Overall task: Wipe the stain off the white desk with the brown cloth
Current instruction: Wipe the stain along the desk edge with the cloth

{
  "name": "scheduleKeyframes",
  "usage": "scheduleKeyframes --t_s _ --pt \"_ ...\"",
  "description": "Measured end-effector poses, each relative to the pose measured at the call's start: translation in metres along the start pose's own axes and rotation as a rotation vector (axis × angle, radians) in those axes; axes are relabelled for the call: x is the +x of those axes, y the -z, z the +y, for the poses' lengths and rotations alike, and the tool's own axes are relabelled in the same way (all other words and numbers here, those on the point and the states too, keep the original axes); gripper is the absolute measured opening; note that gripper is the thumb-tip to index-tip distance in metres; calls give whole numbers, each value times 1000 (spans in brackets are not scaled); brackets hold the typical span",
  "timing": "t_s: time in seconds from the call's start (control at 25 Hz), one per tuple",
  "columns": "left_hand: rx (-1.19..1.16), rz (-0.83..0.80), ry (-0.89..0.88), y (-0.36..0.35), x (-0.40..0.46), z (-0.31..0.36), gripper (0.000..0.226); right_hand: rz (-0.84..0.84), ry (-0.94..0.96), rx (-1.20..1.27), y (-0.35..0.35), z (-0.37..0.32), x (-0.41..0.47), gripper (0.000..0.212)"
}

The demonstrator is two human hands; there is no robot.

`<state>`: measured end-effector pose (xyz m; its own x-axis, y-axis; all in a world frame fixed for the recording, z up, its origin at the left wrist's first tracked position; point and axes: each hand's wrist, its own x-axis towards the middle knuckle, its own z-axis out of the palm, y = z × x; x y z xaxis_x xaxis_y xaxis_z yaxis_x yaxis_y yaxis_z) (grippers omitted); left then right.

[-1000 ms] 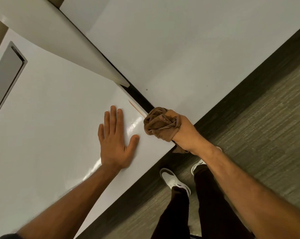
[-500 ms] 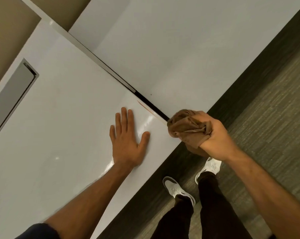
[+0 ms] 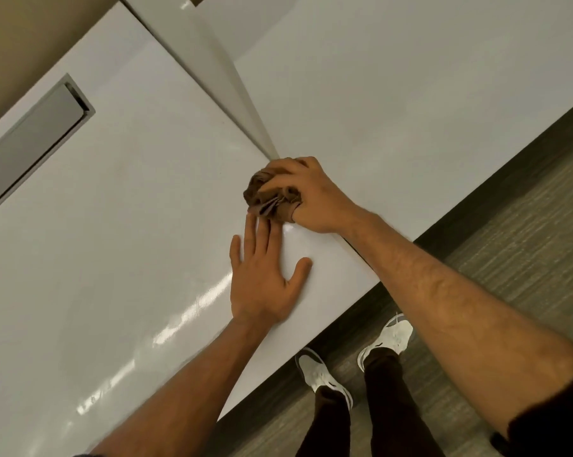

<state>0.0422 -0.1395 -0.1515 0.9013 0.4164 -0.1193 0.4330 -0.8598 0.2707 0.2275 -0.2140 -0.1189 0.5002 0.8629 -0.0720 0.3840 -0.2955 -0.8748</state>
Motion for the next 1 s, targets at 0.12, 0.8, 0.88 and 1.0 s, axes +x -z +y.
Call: scheduleKeyframes --t_s 0.12,0.8,0.88,1.0 --pt "-51 22 21 1 -1 0 83 74 -30 182 2 9 -3 30" --pt "-36 -29 27 10 -6 4 73 -6 -164 164 3 42 -227 22" --pt "-29 -26 26 7 -5 2 72 193 -416 574 -9 49 -241 37" --pt "-23 -4 16 4 -3 0 73 697 -712 1232 -28 47 -228 21"
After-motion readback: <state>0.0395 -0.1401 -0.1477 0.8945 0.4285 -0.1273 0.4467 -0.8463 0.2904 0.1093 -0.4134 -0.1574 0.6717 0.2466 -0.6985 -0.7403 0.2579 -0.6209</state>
